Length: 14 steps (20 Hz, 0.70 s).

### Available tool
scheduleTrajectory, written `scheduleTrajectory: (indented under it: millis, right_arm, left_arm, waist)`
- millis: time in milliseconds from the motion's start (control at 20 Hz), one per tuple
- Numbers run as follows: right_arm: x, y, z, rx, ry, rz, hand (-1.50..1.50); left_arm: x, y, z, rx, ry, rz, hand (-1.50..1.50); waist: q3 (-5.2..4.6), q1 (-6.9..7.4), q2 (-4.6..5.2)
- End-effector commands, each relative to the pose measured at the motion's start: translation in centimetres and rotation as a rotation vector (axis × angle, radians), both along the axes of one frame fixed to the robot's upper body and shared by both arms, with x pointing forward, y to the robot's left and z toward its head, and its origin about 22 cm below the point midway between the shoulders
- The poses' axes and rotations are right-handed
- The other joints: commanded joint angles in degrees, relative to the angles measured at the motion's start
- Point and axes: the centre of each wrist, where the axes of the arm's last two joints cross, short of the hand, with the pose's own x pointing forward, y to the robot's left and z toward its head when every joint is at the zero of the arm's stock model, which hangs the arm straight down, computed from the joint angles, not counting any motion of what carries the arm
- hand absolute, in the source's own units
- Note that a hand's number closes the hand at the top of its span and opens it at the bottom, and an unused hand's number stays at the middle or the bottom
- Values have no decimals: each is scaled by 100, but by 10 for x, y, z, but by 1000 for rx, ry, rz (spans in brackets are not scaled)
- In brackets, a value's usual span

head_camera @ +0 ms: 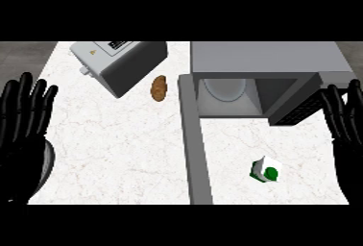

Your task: Pick up the milk, place it into the microwave and close the microwave

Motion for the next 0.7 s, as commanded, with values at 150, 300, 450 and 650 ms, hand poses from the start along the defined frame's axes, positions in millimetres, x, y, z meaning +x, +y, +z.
scheduleTrajectory:
  millis: [150,300,450,650]
  right_arm:
    - [-10,12,1,-20,-6,45,-150]
    - [-16,31,-10,152,69,99,-150]
    - [-23,24,-22,155,82,60,-150]
    - [-17,21,-30,131,92,55,-150]
  left_arm:
    - [16,13,-3,43,-1,8,-150]
    - [-3,14,-24,-59,132,70,-150]
    - [-20,15,-5,-65,128,73,-150]
    - [-27,7,-20,-78,133,79,-150]
  waist:
    - [-11,-4,-26]
    - [-10,20,-33]
    - [-8,23,-34]
    - [-10,15,-28]
